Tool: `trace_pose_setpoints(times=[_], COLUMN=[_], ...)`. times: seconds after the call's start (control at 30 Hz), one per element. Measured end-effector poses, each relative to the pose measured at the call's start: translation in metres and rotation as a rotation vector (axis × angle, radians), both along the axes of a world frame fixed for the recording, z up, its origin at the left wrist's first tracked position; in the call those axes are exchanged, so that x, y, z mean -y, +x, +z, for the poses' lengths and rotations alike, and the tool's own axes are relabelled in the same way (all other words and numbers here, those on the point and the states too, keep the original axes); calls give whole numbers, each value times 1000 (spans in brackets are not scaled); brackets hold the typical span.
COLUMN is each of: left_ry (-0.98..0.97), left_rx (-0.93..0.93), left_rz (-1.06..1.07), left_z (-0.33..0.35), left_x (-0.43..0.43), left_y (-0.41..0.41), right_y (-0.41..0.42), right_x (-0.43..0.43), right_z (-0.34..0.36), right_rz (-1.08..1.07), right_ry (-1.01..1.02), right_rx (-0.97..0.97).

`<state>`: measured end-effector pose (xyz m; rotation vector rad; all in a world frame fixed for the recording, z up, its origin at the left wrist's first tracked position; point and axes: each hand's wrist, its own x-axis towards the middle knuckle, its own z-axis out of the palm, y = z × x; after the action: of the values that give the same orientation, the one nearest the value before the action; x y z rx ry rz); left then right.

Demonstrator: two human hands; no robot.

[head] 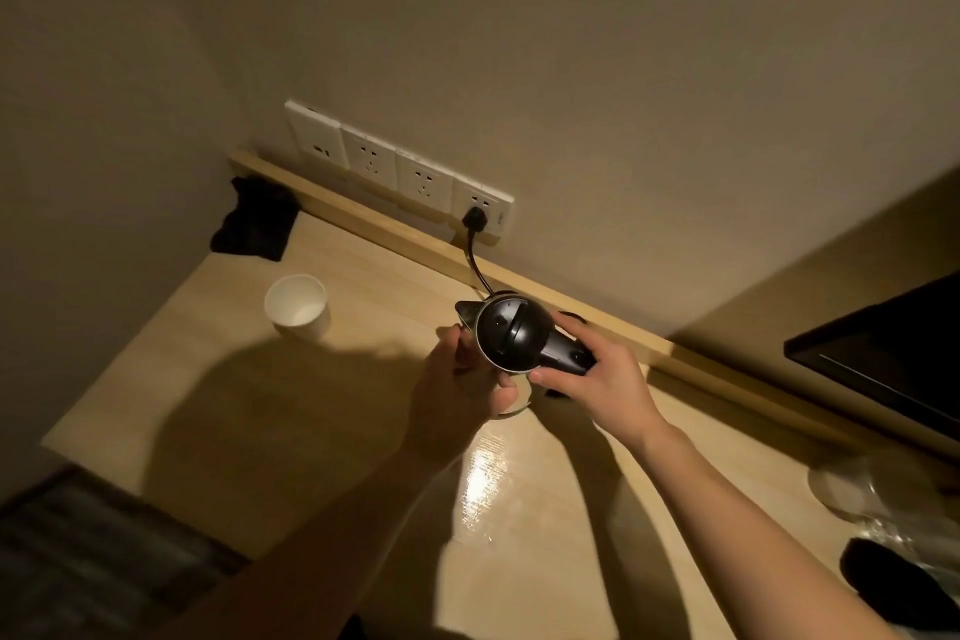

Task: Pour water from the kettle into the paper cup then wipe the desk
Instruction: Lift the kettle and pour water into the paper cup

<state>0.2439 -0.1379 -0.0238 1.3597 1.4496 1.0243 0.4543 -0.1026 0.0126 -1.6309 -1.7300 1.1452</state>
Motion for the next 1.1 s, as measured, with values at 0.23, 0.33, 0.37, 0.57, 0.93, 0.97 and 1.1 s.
trace_pose_setpoints(times=[0.23,0.33,0.37,0.57,0.93,0.97,1.1], left_ry=[-65,-55,-37,-26,-275,-292,-328], left_rx=[72,53,39,105,364,378,411], left_rz=[-14,25,26,120,162,163,160], left_z=[17,23,23,32,20,18,11], left_x=[4,8,10,19,22,20,13], left_y=[-19,-34,-40,-79,-151,-156,-173], right_y=[-26,-39,-44,-88,-165,-170,-189], right_x=[8,8,8,0,-12,-13,-19], right_z=[8,18,21,33,35,34,35], right_rz=[-80,-75,-63,4,54,52,51], right_ry=[32,55,65,93,62,59,41], right_rx=[-111,-130,-127,-83,31,41,84])
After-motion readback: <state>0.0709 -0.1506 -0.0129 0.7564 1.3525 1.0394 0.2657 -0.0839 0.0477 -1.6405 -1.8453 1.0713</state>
